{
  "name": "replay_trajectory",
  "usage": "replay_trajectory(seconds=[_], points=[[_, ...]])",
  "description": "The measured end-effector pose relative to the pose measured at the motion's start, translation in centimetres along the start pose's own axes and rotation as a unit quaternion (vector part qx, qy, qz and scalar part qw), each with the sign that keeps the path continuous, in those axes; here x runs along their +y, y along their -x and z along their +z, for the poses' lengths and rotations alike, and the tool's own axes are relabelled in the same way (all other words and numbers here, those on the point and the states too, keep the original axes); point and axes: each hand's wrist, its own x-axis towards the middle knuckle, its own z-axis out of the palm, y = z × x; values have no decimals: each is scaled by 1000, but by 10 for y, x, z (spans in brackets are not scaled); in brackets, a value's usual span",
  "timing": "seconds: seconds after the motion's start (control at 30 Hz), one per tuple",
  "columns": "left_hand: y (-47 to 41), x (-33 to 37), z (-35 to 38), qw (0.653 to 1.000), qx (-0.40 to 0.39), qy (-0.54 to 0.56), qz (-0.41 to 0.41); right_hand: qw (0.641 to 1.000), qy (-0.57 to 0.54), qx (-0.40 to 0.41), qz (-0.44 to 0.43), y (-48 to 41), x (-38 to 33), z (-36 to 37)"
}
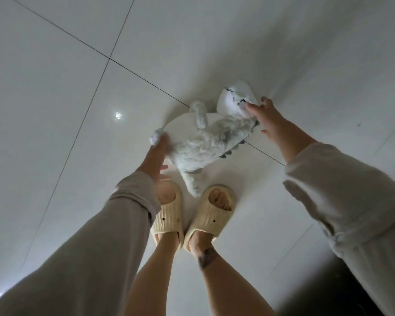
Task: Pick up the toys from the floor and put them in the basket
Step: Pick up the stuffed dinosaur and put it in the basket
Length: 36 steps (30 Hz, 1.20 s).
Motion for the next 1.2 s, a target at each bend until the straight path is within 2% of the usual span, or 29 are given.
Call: replay_trajectory(seconds=[0.17, 0.27, 0.4, 0.5, 0.6, 0.77, 0.9, 1.0, 1.2], points=[[13, -1, 6, 992, 6, 109, 60, 998, -69, -10, 2, 15, 11, 11], [58, 4, -7, 989, 29, 98, 109, 993, -109, -2, 46, 68, 13, 4], [158, 15, -28, 979, 90, 46, 177, 977, -206, -6, 48, 177, 5, -16], [256, 24, -38, 960, 96, 27, 262, 962, -270, -4, 45, 272, -4, -43], [349, 26, -42, 945, 112, -2, 308, 951, -310, 0, 22, 365, -17, -73], [493, 16, -33, 938, 73, 20, 338, 950, -310, 11, -31, 500, -33, -129], [579, 5, -32, 931, 33, 3, 363, 941, -337, 12, -34, 584, -35, -169], [621, 3, -34, 921, 20, -4, 389, 932, -359, -26, -48, 627, -31, -190], [663, -4, -39, 906, 1, -2, 424, 928, -364, -34, -72, 666, -25, -203]])
